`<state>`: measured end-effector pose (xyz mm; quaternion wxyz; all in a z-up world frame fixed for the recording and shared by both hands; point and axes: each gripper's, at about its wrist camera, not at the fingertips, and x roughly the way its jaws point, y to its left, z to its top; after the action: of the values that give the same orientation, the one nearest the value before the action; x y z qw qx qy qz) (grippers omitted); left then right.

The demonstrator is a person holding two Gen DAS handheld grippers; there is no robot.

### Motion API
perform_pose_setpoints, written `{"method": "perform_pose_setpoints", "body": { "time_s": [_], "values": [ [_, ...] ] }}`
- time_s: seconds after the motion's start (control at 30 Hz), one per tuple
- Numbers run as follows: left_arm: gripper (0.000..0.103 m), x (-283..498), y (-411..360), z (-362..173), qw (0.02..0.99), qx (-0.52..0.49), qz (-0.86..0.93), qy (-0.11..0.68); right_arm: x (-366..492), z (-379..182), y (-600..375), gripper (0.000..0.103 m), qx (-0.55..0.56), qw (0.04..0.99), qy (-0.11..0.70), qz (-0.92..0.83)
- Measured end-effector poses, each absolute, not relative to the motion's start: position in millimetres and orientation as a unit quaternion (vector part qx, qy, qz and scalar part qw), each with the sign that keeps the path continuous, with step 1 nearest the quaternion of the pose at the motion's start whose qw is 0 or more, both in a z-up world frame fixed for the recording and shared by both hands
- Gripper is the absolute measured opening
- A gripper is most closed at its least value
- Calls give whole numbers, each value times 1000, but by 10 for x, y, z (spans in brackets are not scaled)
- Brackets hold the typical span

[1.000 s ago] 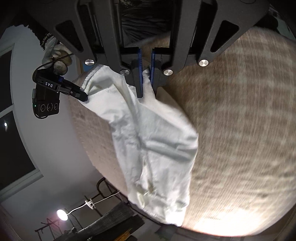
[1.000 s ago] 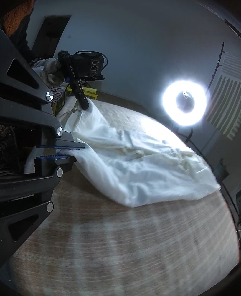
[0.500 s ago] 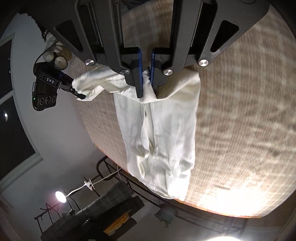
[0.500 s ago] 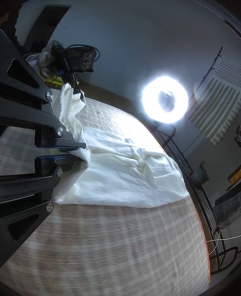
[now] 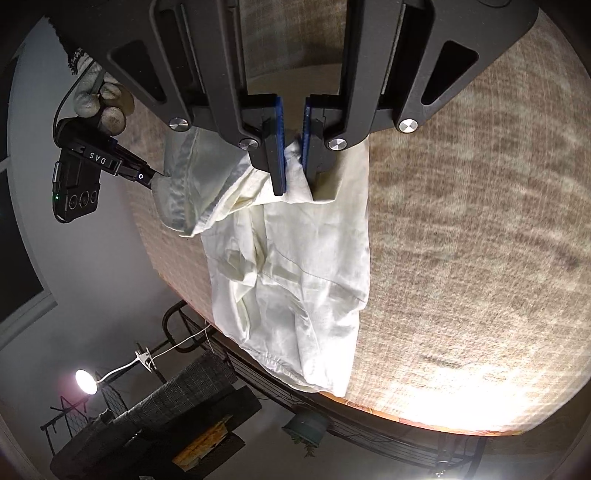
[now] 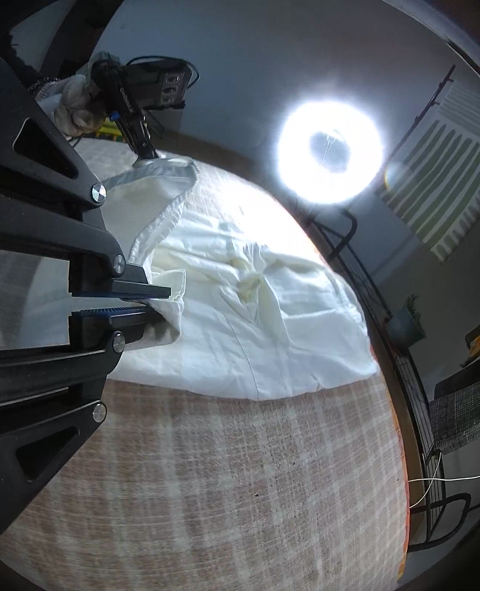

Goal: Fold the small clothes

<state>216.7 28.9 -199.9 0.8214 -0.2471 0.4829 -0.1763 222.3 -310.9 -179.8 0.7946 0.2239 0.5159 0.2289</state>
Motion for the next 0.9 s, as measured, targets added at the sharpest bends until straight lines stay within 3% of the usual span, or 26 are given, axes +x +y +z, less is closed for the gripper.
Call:
{"method": "perform_pose_setpoints", "body": {
  "time_s": [0.1, 0.17, 0.23, 0.27, 0.33, 0.9],
  "values": [
    [8, 2231, 262, -2006, 826, -236, -172, 482, 2293, -1848, -3109, 2, 217, 796, 522, 218],
    [20, 2274, 258, -2002, 827, -235, -169, 482, 2332, -1869, -3114, 3, 214, 796, 525, 212],
    [42, 2294, 283, -1960, 835, -235, -163, 470, 2365, -1872, -3117, 8, 209, 796, 528, 210],
    [45, 2304, 302, -1936, 838, -237, -161, 464, 2380, -1867, -3119, 19, 205, 796, 530, 209],
    [46, 2326, 341, -1901, 839, -242, -161, 459, 2399, -1845, -3136, 37, 206, 797, 527, 210],
    [46, 1856, 33, -1990, 859, -122, -211, 449, 1833, -1657, -2775, 35, 61, 853, 469, 223]
  ]
}}
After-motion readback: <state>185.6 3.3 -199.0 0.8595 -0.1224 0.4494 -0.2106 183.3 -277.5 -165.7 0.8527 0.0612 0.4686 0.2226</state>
